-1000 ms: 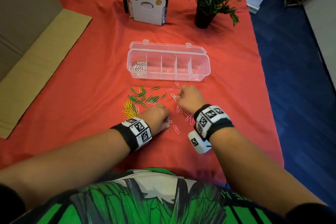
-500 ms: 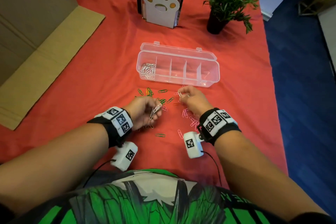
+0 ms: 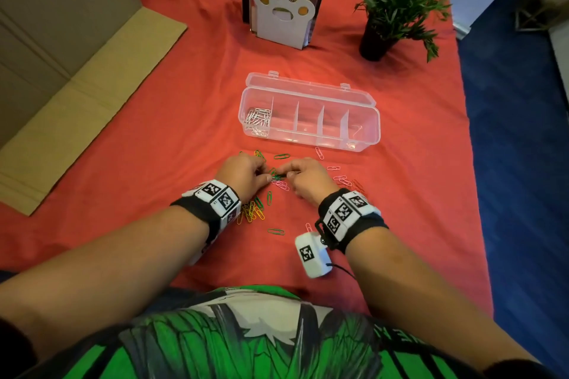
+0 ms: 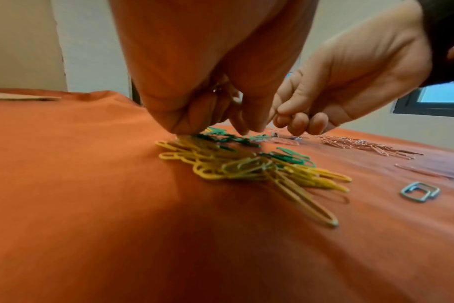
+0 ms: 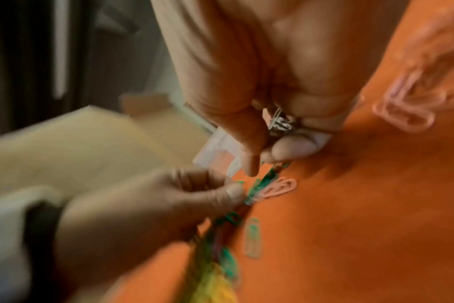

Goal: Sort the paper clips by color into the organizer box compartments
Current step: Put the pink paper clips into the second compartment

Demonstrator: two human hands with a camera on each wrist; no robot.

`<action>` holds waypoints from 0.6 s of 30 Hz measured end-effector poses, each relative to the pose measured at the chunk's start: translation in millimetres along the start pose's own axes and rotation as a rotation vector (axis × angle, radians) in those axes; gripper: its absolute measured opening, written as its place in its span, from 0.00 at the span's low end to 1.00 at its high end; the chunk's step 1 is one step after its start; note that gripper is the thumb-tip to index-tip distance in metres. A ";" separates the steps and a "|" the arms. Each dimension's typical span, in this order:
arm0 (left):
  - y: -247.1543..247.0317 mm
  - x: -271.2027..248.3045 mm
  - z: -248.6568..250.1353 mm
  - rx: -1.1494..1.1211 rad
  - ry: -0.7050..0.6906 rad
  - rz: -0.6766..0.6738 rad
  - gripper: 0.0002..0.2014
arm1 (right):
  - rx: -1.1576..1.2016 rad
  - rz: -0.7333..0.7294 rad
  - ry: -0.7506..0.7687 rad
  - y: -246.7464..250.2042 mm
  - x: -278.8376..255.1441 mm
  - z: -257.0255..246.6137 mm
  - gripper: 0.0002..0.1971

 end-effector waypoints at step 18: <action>1.2 -3.5 3.4 0.106 -0.120 -0.119 0.06 | -0.327 0.145 0.175 13.0 -11.1 10.1 0.22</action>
Point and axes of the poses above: each hand's wrist, its own x-axis towards the middle knuckle, its own y-axis out of the back of the hand, z = x × y, the point moved 3 cm from there along x, towards the middle knuckle, and after that the axes turned 7 degrees about z, right-handed, at the moved point
